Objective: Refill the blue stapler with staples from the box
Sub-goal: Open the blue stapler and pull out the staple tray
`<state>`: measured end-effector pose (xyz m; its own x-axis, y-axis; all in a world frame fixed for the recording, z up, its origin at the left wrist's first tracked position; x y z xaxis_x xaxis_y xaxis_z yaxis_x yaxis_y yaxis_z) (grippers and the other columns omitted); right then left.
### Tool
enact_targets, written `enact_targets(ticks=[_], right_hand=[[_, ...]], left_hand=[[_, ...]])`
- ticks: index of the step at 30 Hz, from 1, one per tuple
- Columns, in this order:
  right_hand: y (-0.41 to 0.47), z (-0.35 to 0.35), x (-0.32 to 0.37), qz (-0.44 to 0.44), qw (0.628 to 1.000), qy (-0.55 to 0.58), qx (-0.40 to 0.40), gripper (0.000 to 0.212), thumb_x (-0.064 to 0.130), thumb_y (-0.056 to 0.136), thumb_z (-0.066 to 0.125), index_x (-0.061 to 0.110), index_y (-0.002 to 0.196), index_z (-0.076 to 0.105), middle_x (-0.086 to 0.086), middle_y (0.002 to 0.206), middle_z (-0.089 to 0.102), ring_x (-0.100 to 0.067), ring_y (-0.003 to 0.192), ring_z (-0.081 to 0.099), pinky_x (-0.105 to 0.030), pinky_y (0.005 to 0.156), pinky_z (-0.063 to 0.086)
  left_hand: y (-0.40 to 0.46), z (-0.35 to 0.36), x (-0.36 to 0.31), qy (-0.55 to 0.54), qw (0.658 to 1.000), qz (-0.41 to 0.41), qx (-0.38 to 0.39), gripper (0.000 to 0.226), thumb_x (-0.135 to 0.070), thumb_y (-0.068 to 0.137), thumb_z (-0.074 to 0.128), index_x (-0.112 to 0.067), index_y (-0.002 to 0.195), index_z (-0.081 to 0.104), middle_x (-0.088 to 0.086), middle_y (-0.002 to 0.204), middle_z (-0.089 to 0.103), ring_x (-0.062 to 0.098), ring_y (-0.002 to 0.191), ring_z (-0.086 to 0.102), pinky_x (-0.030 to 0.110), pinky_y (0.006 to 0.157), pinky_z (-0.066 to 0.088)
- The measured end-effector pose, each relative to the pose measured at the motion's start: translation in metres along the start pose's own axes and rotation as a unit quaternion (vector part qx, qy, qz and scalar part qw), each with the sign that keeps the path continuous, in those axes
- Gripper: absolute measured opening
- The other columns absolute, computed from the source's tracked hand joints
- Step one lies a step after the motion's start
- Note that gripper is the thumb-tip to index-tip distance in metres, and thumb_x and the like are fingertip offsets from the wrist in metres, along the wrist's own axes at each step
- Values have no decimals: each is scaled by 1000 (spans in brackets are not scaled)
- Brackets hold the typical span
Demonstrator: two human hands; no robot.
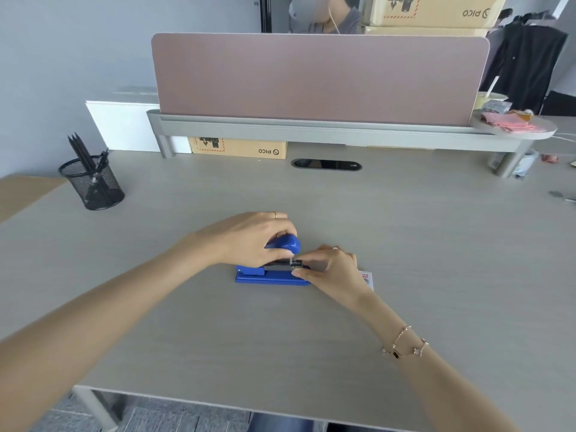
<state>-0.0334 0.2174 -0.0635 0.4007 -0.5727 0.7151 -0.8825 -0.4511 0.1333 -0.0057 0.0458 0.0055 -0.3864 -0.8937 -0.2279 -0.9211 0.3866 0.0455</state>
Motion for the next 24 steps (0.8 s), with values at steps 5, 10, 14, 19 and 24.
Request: enact_targets(ticks=[5, 10, 14, 19, 24], right_hand=[[0, 0, 1, 9, 1000, -6, 10, 11, 38, 79, 66, 34, 89, 70, 6, 95, 68, -16, 106, 47, -29, 85, 22], [-1, 0, 1, 14, 1000, -17, 8, 13, 39, 79, 67, 35, 91, 70, 7, 97, 68, -16, 107, 47, -28, 87, 22], [-2, -2, 3, 29, 999, -3, 17, 16, 39, 78, 68, 36, 93, 71, 10, 97, 67, -14, 110, 46, -27, 92, 22], [-4, -3, 5, 48, 999, 4, 22, 20, 38, 78, 69, 33, 98, 70, 12, 100, 65, -11, 107, 42, -30, 103, 28], [-5, -3, 6, 49, 999, 10, 20, 16, 37, 78, 69, 33, 93, 72, 11, 96, 65, -13, 110, 46, -35, 106, 30]], left_hand=[[-16, -14, 7, -35, 999, -17, -18, 15, -38, 91, 57, -28, 102, 56, -9, 97, 56, 13, 90, 55, 33, 83, 47], [-29, -23, 15, -92, 994, -48, -45, 15, -38, 90, 60, -30, 102, 57, -13, 103, 58, 3, 95, 56, 29, 90, 47], [-40, -29, 25, -135, 987, -57, -60, 15, -34, 89, 62, -29, 100, 56, -14, 102, 59, 2, 94, 59, 29, 91, 49], [-57, -32, 45, -196, 974, -73, -91, 16, -23, 86, 68, -22, 98, 57, -5, 100, 66, 8, 92, 65, 34, 91, 53], [-69, -36, 61, -232, 962, -102, -99, 20, -15, 82, 73, -18, 95, 58, -1, 94, 72, 10, 86, 68, 30, 89, 52]])
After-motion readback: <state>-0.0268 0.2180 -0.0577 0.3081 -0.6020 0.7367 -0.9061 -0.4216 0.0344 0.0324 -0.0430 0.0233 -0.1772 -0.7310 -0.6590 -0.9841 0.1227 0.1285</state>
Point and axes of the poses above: each hand's wrist, its own y-axis towards the middle knuckle, its own z-axis out of the palm, x = y × z, the point moved 2 cm from there along y, towards the middle knuckle
